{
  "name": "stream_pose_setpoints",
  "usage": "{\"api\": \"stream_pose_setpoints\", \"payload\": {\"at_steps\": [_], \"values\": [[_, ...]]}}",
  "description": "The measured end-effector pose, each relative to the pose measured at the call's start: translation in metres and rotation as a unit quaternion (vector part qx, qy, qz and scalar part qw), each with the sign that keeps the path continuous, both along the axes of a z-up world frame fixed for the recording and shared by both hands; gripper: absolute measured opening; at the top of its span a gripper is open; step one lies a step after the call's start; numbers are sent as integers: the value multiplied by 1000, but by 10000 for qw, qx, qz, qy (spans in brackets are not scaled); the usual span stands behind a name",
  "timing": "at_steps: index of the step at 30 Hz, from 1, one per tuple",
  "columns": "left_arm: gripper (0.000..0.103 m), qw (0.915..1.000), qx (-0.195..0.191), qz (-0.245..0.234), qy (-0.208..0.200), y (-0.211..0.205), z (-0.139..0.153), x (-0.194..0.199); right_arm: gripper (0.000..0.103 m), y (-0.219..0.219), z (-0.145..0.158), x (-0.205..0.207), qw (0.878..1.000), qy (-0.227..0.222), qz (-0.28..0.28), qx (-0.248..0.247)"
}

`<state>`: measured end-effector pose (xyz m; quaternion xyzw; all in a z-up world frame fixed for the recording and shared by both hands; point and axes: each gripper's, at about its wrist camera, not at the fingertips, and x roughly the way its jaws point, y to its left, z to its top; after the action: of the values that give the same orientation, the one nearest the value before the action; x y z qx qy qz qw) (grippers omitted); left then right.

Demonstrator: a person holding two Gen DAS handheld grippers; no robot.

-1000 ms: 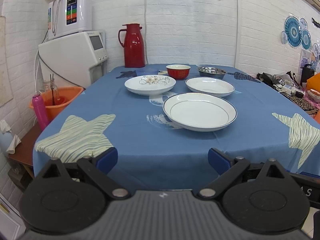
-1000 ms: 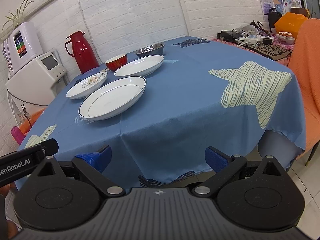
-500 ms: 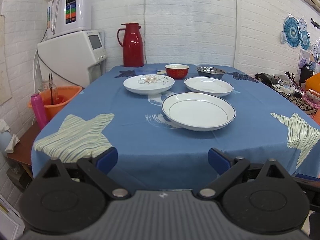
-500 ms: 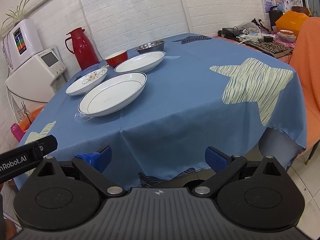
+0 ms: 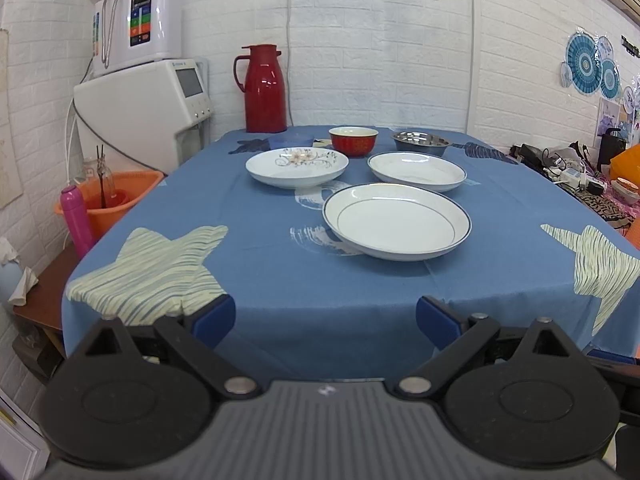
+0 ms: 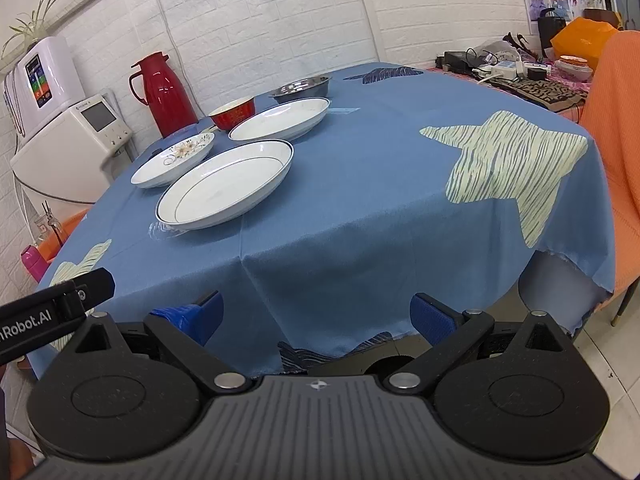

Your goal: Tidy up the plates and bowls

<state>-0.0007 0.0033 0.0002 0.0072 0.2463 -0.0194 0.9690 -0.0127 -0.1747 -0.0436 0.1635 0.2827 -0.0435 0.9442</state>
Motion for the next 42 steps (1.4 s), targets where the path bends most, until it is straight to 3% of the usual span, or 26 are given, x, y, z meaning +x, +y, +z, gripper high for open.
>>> {"api": "stream_pose_setpoints", "payload": {"at_steps": [8, 14, 20, 23, 26, 33, 35, 38, 42], "values": [[97, 10000, 10, -22, 37, 0, -4, 3, 88, 1, -2, 0, 10000, 8, -11, -63], [97, 9997, -41, -97, 242, 16, 0, 40, 88, -12, 13, 0, 9987, -507, -38, -84], [97, 9971, -215, -48, 727, 37, 16, 123, 88, -27, 42, 80, 9973, -472, 210, -520], [97, 9937, -311, -161, 1061, 39, 13, 165, 88, -35, 44, 136, 9977, -246, 332, -538], [97, 9878, -391, -156, 1501, 37, 0, 205, 88, -33, 32, 184, 9954, 295, 611, -677], [97, 9798, -221, -423, 1940, 30, -23, 248, 89, -22, 9, 229, 9821, 1170, 1200, -862], [97, 9789, -195, -484, 1975, 29, -27, 256, 88, -16, 10, 230, 9781, 1142, 1337, -1111], [97, 9792, -168, -582, 1937, 28, -27, 261, 90, -17, 10, 232, 9786, 1166, 1365, -1011], [97, 9780, -70, -844, 1904, 22, -28, 258, 90, -19, 5, 225, 9815, 829, 1360, -1062]]}}
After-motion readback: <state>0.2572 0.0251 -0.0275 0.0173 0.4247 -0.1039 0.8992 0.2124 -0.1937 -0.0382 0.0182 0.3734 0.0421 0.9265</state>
